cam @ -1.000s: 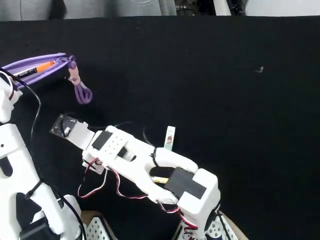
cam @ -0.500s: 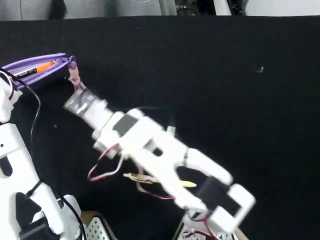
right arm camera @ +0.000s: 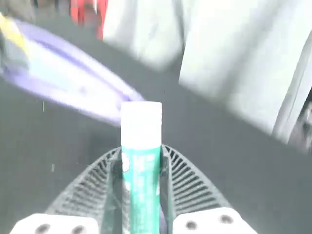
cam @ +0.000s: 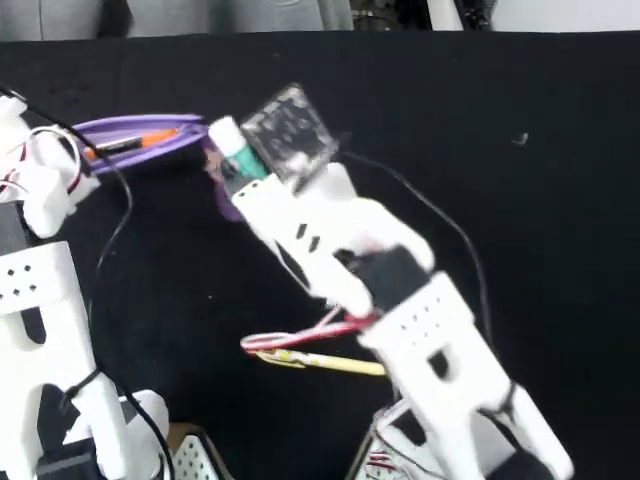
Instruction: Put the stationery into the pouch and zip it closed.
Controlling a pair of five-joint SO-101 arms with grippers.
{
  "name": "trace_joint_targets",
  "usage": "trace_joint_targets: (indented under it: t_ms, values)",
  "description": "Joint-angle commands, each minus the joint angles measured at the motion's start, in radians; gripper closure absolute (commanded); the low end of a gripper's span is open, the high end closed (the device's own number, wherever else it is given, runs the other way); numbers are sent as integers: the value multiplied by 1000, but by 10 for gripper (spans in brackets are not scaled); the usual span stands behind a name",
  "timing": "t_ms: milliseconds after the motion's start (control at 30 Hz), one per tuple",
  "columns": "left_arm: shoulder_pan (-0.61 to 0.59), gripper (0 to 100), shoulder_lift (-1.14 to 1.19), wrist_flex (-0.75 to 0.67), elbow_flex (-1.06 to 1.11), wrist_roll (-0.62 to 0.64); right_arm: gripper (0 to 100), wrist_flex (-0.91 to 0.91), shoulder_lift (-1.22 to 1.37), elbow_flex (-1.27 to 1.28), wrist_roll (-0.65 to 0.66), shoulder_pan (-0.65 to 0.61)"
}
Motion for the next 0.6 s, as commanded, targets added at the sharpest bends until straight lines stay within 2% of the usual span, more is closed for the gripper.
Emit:
trace_joint_targets:
  t_ms: [0,133,300,433,567]
  values:
    - [53,971,-5,52,-116,31,987,-219,-117,70,0,12]
    - [107,971,-3,83,-127,31,987,-439,-205,194,0,-3]
    - [168,970,-3,83,-93,31,987,-715,-280,357,0,-101]
    - [186,970,-3,81,-73,31,987,-901,-283,455,0,-163]
    - [186,970,-3,83,-67,31,987,-1045,-251,507,2,-170]
